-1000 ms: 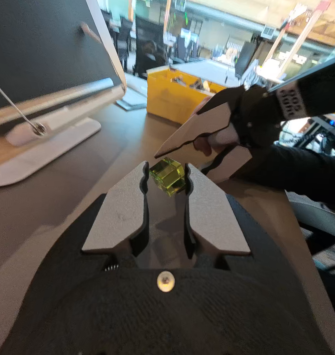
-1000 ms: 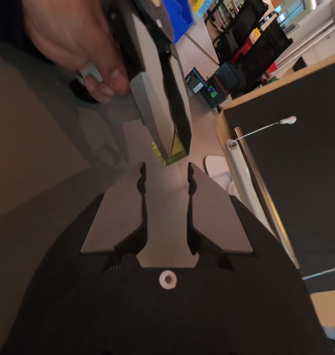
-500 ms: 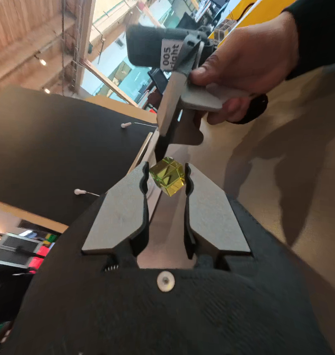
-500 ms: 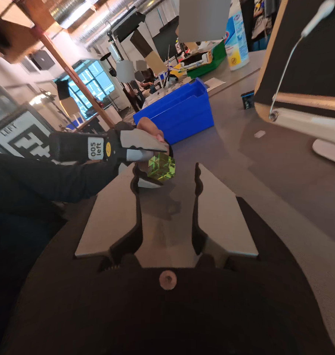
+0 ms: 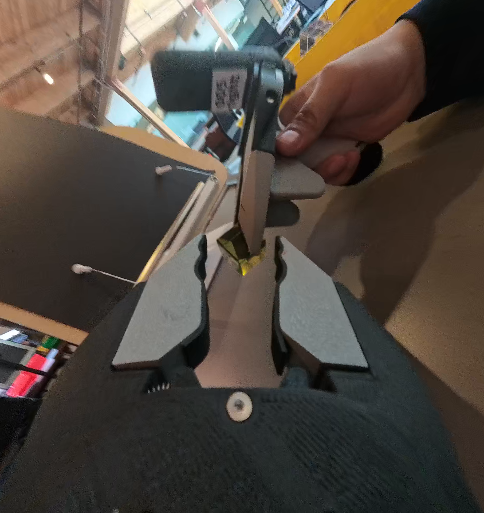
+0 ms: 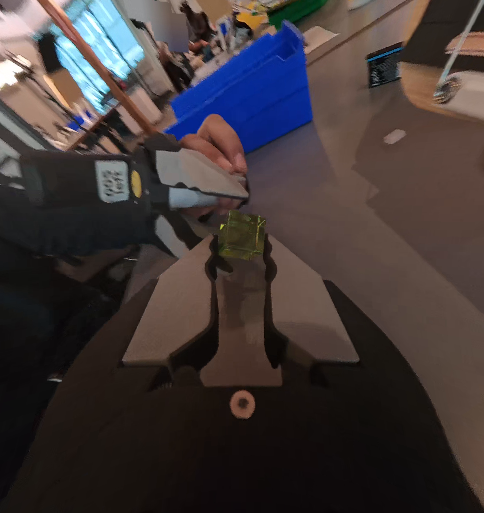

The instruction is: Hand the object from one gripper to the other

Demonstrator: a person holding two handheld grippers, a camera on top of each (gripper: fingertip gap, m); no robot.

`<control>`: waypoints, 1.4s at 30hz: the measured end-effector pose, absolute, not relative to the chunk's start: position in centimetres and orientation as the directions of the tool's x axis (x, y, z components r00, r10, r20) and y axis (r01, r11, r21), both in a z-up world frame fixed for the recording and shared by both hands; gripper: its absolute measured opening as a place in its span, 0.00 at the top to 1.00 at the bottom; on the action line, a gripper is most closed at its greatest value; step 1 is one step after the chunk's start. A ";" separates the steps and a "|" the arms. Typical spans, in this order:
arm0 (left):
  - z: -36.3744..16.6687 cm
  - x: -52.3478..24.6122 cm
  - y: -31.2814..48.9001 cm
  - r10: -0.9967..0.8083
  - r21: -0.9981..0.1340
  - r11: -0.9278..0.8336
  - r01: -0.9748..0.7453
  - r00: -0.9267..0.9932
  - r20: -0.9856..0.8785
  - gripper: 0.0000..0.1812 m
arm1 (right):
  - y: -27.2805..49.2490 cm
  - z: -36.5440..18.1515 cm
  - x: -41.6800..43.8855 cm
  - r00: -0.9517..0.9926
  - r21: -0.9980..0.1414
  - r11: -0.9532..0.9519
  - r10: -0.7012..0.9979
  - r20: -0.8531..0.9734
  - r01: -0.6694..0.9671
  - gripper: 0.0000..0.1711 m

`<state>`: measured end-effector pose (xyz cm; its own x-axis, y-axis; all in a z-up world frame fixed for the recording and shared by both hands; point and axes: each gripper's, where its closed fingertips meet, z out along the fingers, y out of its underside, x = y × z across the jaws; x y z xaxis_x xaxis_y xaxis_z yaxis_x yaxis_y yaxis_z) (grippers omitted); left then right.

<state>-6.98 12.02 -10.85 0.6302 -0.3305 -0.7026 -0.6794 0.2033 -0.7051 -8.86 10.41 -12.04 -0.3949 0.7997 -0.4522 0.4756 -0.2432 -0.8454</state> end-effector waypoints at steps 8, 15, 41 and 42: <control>-11.9 -7.9 12.7 -0.539 -0.952 -0.090 -0.294 0.818 -0.202 0.63 | 16.5 -12.8 -9.0 -0.118 -0.846 0.328 0.944 0.307 0.420 0.84; -12.6 -9.3 13.2 -0.526 -0.915 -0.389 0.111 0.788 0.319 0.67 | 13.4 -11.9 -9.4 -0.159 -0.672 0.660 0.743 0.651 0.337 0.84; -11.0 -11.1 13.4 -0.390 -0.863 -0.025 -0.505 0.799 -0.457 0.85 | 12.5 -11.8 -9.3 -0.283 -0.928 0.113 0.959 0.009 0.355 0.71; -11.2 -10.7 13.3 -0.376 -0.820 -0.004 -0.572 0.761 -0.528 0.85 | 12.5 -11.5 -9.4 -0.289 -0.937 0.019 0.953 -0.088 0.349 0.69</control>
